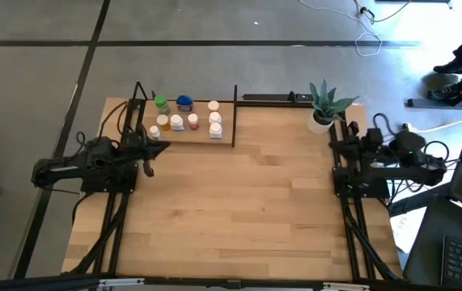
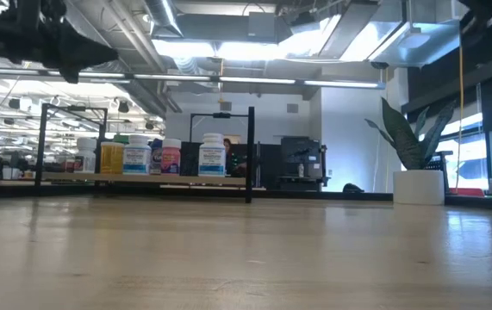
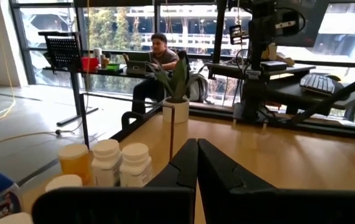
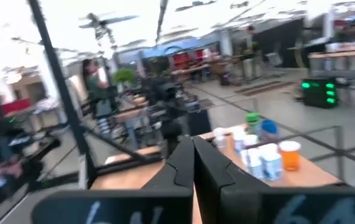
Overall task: Pick and place medicine bottles onto shelf by color
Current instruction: Return to Home Position
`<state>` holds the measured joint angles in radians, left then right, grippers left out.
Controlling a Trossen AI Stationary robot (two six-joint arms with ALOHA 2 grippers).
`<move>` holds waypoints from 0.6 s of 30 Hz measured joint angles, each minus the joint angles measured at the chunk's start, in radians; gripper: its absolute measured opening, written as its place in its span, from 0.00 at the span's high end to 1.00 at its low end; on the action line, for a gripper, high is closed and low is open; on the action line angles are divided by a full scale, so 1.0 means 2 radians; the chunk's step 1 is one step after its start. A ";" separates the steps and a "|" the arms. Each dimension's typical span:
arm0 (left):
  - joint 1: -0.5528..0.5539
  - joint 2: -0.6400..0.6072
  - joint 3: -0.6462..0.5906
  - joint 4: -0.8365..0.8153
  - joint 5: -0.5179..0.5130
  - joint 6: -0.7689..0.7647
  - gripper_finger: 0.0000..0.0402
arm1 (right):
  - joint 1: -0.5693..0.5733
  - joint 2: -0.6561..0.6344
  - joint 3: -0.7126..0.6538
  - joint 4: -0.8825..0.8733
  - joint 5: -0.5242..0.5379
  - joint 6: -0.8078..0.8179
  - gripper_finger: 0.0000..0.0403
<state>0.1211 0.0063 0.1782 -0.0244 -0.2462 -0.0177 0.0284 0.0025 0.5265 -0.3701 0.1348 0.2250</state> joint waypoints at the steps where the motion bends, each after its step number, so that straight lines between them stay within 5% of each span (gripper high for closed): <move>1: 0.000 0.000 -0.009 0.012 0.000 0.000 1.00 | 0.000 0.001 -0.011 0.010 -0.011 -0.005 1.00; 9: 0.000 0.000 -0.086 0.092 0.024 -0.016 1.00 | 0.000 0.000 -0.116 0.145 -0.063 -0.039 1.00; 18: 0.000 0.000 -0.085 0.085 0.042 -0.009 1.00 | 0.000 0.000 -0.204 0.216 -0.067 -0.057 1.00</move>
<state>0.1211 0.0063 0.0078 0.1447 -0.1623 -0.0364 0.0280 0.0029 0.1180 0.0626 0.0005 0.1104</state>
